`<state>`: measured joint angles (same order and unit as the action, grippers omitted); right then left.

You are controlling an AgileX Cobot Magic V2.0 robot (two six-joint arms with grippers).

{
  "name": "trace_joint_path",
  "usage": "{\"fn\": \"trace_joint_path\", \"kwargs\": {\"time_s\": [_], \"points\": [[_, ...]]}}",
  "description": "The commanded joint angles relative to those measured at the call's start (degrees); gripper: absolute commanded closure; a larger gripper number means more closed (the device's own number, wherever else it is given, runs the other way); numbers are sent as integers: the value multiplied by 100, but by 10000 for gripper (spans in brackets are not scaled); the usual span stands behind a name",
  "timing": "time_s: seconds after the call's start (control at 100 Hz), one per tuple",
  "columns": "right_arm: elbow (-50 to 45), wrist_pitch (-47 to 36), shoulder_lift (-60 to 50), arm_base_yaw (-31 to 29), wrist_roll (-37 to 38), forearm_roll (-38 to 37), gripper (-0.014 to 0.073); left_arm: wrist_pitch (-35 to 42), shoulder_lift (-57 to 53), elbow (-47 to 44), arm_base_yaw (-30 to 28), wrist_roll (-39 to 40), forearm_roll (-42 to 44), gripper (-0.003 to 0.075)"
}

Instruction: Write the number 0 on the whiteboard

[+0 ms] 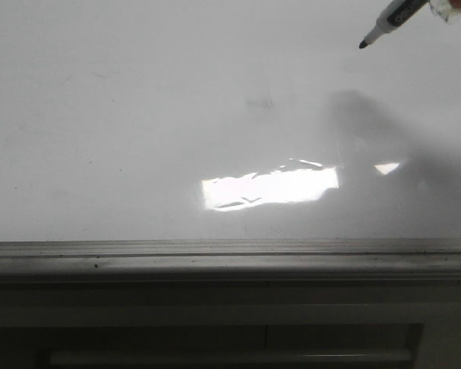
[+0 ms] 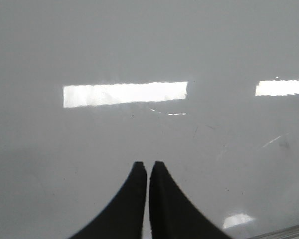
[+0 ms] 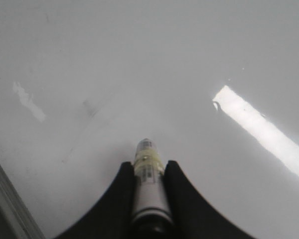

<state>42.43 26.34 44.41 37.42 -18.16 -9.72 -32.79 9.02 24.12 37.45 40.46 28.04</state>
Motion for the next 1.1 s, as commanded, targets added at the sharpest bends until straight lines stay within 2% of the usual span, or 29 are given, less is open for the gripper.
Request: {"fn": "trace_joint_path", "kwargs": {"time_s": [0.0,0.67,0.89,1.09], "points": [[136,-475,128,7,19,-210,640,444,76,136,-13,45,141,740],[136,-440,809,79,27,-110,641,444,76,136,-13,45,141,740],[136,-6,809,413,27,-110,641,444,76,136,-13,45,141,740],[136,609,798,414,145,-136,641,444,76,136,-13,45,141,740]]}}
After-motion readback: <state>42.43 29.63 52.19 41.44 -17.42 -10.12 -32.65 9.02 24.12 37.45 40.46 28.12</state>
